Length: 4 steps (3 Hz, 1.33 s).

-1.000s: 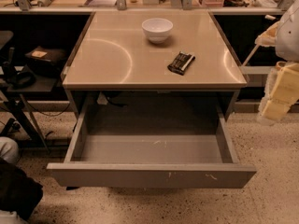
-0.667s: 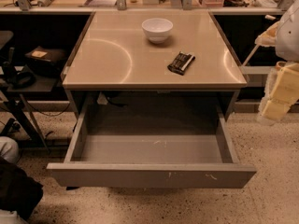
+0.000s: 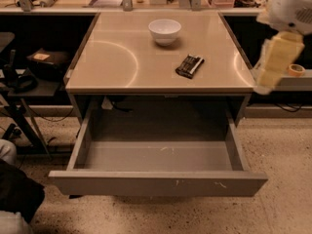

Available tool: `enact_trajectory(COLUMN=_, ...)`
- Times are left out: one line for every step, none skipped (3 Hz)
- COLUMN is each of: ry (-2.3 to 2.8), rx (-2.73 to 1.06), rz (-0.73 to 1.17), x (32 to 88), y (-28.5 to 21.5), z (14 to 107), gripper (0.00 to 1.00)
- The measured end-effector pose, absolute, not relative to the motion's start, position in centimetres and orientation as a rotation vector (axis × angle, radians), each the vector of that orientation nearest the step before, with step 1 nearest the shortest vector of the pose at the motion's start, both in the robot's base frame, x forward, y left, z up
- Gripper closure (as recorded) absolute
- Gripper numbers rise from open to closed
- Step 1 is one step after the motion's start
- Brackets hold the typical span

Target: Place rxbar chocolate into top drawer

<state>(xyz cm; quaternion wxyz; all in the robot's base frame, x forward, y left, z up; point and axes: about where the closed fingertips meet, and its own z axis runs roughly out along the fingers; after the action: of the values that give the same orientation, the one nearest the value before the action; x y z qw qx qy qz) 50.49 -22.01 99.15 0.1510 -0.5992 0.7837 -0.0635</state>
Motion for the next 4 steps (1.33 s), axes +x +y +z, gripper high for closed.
enact_trajectory(ry=2.298, rx=-1.730, rz=-0.370, x=58.1, y=-22.4, z=100.0, gripper=0.00)
enact_trajectory(ry=2.216, rx=-1.702, rz=-0.493, x=61.9, y=-20.3, z=103.0, gripper=0.00)
enact_trajectory(ry=2.199, rx=-1.693, rz=-0.500, x=62.5, y=-20.2, z=103.0, gripper=0.00)
enact_trajectory(ry=2.203, rx=-1.623, rz=-0.464, x=64.2, y=-23.7, z=102.6, gripper=0.00)
